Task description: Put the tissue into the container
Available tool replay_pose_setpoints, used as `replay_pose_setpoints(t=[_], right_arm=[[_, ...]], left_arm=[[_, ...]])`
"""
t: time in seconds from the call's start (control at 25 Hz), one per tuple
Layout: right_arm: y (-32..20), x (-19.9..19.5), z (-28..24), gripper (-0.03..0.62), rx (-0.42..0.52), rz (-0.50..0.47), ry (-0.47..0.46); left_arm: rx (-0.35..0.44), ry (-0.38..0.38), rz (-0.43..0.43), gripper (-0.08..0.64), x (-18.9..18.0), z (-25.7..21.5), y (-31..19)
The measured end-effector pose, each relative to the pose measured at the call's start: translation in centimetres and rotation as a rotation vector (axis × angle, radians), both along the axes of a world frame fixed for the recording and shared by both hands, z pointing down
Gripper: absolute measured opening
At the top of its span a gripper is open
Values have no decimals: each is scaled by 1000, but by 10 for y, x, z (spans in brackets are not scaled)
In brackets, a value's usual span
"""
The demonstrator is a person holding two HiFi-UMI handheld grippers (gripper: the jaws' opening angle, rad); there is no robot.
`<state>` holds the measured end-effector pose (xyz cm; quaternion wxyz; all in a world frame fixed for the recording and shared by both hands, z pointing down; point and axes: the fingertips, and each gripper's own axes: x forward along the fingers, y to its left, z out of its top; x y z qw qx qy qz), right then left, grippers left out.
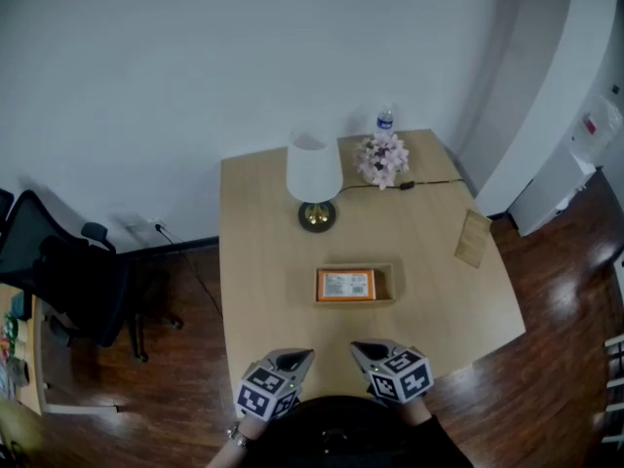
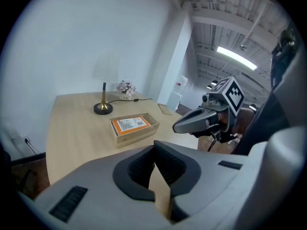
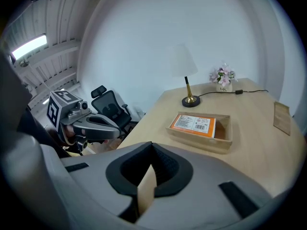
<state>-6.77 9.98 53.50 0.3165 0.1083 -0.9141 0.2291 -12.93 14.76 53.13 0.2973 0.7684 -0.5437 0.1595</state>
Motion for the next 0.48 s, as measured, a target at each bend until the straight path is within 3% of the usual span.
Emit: replay_pose_setpoints(t=[0.48], right_arm=[[-1,-5,-5,-12,15,-2,-3]], left_arm=[[25,-6,0,-14,-5,-5,-2]])
